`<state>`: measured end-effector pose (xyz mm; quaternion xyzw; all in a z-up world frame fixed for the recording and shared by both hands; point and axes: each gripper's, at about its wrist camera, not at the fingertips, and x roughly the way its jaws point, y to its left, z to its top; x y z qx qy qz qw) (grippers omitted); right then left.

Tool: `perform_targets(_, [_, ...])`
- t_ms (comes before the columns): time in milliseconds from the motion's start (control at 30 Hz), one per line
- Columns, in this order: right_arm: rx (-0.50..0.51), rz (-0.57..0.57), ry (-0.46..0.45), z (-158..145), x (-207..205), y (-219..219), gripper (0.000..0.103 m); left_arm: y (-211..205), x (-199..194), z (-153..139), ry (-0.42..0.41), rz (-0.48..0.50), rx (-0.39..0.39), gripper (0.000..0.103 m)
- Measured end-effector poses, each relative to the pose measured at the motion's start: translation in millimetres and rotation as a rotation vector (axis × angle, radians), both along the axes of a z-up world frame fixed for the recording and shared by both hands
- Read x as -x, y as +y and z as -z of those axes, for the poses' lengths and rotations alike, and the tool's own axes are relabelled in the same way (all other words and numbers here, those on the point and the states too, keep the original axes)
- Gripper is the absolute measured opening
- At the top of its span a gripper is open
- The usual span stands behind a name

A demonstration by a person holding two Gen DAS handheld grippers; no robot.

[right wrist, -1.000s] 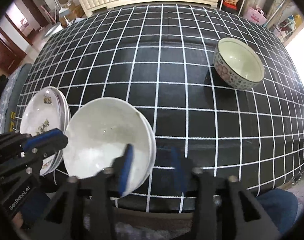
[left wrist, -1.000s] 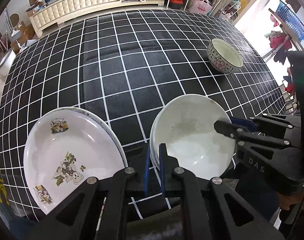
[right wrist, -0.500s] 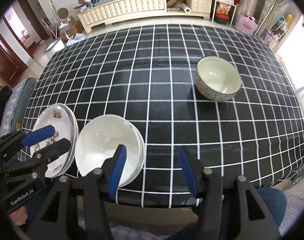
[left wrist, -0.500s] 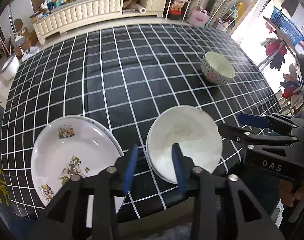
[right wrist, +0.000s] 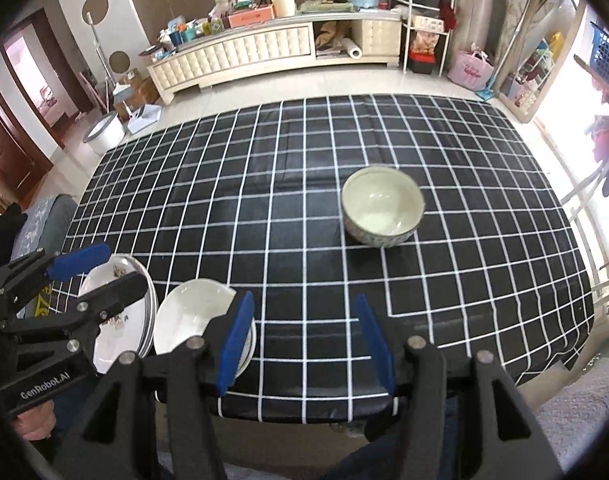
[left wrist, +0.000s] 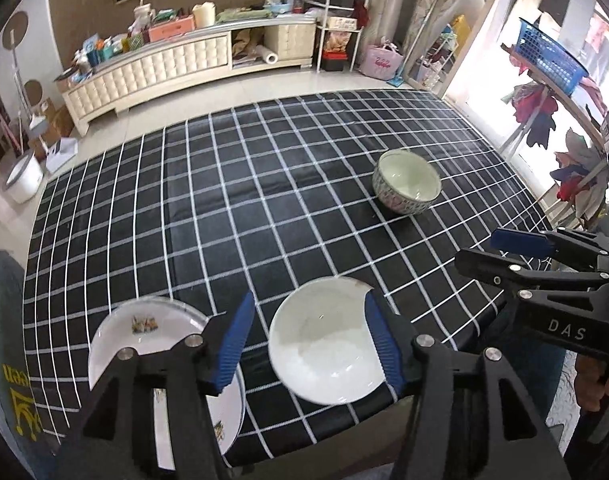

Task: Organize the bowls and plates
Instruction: 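Move both tools to the green-patterned bowl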

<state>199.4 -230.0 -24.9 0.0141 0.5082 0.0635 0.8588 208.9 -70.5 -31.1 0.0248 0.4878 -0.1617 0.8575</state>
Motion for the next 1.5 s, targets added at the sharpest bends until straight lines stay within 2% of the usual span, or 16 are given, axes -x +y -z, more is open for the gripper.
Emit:
perform_targets(167, [0.01,0.001,-0.02,-12,-10,-13,0.059,-16,-12,-20,-0.03,0.033,0.016,0.055])
perform_targets(233, [0.011,0.006,-0.029,-16,-15,-20,0.059,-22,-16,-24,-0.036,0.042,0.015,0.06])
perform_targets(367, [0.008,0.018,-0.044,-24,-24,-34,0.059,-39,-27,-35,-0.057,0.076,-0.003,0.061])
perform_targets(633, [0.007,0.048,-0.063,-33,-45,-61,0.059,-66,-55,-44,-0.049,0.103,0.004,0.061])
perform_targets(833, [-0.001,0.069,-0.041,-28,-61,-79,0.059,-86,-76,-44,-0.036,0.115,0.0,0.061])
perform_targets(933, [-0.01,0.085,-0.028,-23,-70,-90,0.059,-97,-88,-42,-0.033,0.118,0.003,0.068])
perform_targets(1133, [-0.032,0.113,0.023,-1,-91,-108,0.059,-114,-107,-34,-0.005,0.123,0.01,0.068])
perform_targets(1500, [-0.055,0.108,0.116,44,-129,-122,0.059,-143,-153,18,0.117,0.128,-0.028,0.068])
